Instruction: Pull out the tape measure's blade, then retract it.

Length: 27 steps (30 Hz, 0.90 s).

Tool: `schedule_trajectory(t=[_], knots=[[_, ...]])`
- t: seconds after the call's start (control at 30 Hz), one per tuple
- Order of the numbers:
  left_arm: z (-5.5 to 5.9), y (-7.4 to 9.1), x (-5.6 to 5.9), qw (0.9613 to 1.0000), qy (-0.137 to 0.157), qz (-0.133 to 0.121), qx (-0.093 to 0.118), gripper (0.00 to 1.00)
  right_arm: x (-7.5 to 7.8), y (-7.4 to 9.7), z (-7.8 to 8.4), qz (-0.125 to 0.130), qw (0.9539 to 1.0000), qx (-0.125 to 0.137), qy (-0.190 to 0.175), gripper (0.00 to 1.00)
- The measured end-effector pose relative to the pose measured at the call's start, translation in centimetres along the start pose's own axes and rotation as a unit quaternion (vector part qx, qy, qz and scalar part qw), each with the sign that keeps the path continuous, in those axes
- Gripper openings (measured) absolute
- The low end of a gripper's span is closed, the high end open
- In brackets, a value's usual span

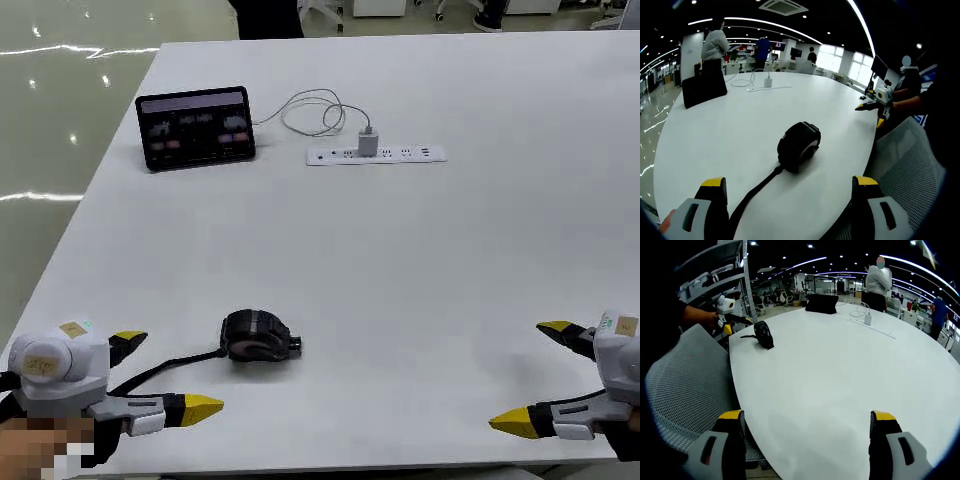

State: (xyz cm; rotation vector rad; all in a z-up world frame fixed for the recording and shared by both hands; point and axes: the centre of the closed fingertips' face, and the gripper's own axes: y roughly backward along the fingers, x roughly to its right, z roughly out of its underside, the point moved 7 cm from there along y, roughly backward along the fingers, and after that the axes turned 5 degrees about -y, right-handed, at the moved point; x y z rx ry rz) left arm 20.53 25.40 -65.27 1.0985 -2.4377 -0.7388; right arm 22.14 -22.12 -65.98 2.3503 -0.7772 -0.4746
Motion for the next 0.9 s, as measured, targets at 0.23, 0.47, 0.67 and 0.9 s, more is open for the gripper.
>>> schedule_trajectory(t=[0.23,0.47,0.67,0.9], knots=[[0.18,0.14,-0.39,1.0000,0.005,-0.001,-0.003,1.00,0.57,0.29,-0.05,0.005,1.0000,0.003,-0.003,1.00],[-0.46,0.27,-0.66,1.0000,0.001,-0.002,-0.006,0.92,0.41,0.19,0.23,0.002,1.0000,-0.004,-0.004,1.00],[-0.54,0.23,-0.77,1.0000,0.001,-0.003,-0.003,0.97,0.28,0.17,0.44,0.000,1.0000,-0.005,-0.006,1.00],[-0.48,0.34,-0.73,1.0000,0.004,-0.003,-0.002,0.99,0.34,0.18,0.50,0.000,0.9999,-0.007,-0.008,1.00]])
